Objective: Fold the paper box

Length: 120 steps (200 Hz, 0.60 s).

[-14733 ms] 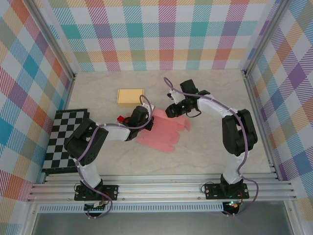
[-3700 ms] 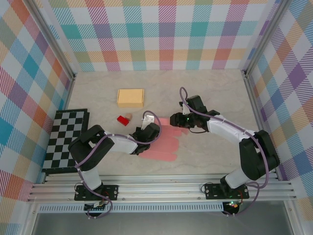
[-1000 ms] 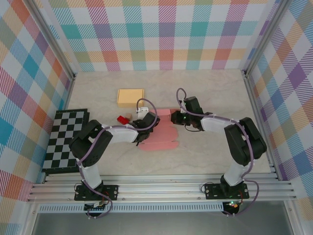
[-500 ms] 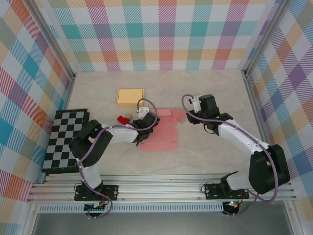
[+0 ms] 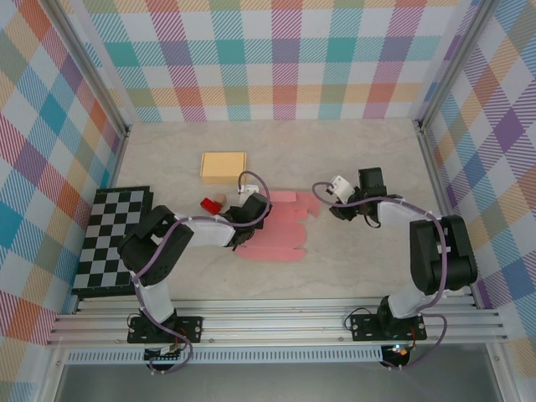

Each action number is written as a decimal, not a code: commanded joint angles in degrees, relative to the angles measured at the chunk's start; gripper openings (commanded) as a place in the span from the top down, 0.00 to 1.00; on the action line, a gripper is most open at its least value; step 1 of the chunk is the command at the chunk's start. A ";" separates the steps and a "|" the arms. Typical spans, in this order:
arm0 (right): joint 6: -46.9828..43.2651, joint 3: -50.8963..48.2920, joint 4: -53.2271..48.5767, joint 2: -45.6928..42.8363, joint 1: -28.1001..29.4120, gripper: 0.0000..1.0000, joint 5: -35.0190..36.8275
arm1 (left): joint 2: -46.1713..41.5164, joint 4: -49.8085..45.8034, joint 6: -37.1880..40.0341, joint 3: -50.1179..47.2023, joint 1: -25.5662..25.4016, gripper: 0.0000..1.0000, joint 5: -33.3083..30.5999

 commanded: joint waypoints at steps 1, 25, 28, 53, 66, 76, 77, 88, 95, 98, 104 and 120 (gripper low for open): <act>-8.74 -0.39 -0.82 0.66 1.82 0.59 -6.16 | -0.85 1.15 2.10 -0.64 0.57 1.00 1.12; -11.28 0.16 -2.12 1.78 3.76 0.59 -5.76 | -0.60 1.70 2.78 -0.51 0.56 1.00 1.68; -11.32 0.20 -2.16 1.89 3.90 0.59 -5.91 | -0.58 1.85 2.80 -0.54 0.59 1.00 1.71; -12.55 1.37 -3.41 2.49 5.05 0.59 -6.39 | -0.49 2.63 3.24 -0.75 0.56 1.00 2.69; -13.98 2.53 -5.08 2.71 6.00 0.59 -6.13 | -0.34 2.76 3.45 -0.70 0.58 1.00 3.02; -15.17 3.38 -6.74 2.58 6.72 0.60 -6.33 | -0.18 2.85 3.50 -0.64 0.61 1.00 3.06; -15.26 3.47 -6.94 2.56 6.79 0.60 -6.36 | -0.21 2.85 3.51 -0.64 0.58 1.00 3.03; -16.12 3.90 -8.14 2.19 7.62 0.60 -6.39 | -0.10 2.72 3.48 -0.42 0.61 1.00 2.82; -16.55 3.99 -8.39 1.82 7.94 0.60 -6.39 | 0.03 2.68 3.44 -0.36 0.57 1.00 2.78; -16.55 4.04 -8.46 1.69 8.11 0.61 -6.37 | 0.09 2.68 3.44 -0.29 0.60 1.00 2.82; -16.64 4.15 -8.47 1.43 8.36 0.61 -6.39 | 0.22 2.67 3.48 -0.17 0.58 1.00 2.97; -16.46 4.56 -8.33 0.96 9.09 0.62 -6.47 | 0.52 2.50 3.44 0.18 0.56 1.00 3.26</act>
